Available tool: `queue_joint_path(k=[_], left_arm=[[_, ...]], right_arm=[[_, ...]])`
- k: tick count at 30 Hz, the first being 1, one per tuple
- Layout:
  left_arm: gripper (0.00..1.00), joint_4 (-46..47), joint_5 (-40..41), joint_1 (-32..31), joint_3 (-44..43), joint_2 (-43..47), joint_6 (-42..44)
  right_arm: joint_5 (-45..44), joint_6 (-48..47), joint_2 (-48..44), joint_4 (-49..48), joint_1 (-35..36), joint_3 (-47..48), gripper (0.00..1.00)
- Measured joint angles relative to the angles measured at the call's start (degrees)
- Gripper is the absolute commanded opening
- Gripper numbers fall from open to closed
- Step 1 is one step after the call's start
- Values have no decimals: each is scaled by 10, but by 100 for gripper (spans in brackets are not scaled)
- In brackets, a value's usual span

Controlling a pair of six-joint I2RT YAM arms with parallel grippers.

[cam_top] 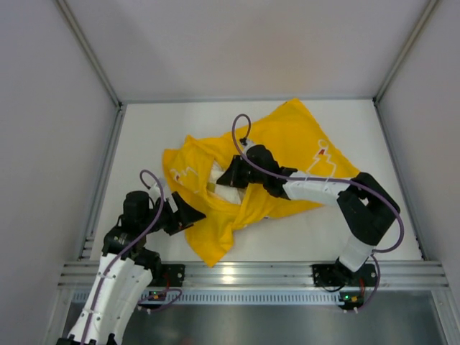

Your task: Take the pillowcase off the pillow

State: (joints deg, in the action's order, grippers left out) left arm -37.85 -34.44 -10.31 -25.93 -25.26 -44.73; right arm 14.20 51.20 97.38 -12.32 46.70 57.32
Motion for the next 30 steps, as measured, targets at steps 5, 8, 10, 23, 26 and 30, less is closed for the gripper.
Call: queue_joint_path(k=[5, 8, 10, 23, 26, 30], left_arm=[[96, -21, -7, 0, -30, -12, -1], [97, -24, -7, 0, -75, -39, -2], [98, -23, -4, 0, -106, -61, -6], [98, 55, 3, 0, -116, -146, -56], [98, 64, 0, -2, -100, -156, -63], [98, 79, -5, -6, -99, -173, -63]], right_arm=[[-23, -15, 0, 3, 0, 22, 0], [-38, -22, 4, 10, 3, 32, 0], [-48, -28, 5, 13, 6, 34, 0], [-153, -58, 21, 60, 54, 72, 0], [-162, -61, 31, 64, 57, 86, 0], [-168, -61, 36, 69, 59, 95, 0]])
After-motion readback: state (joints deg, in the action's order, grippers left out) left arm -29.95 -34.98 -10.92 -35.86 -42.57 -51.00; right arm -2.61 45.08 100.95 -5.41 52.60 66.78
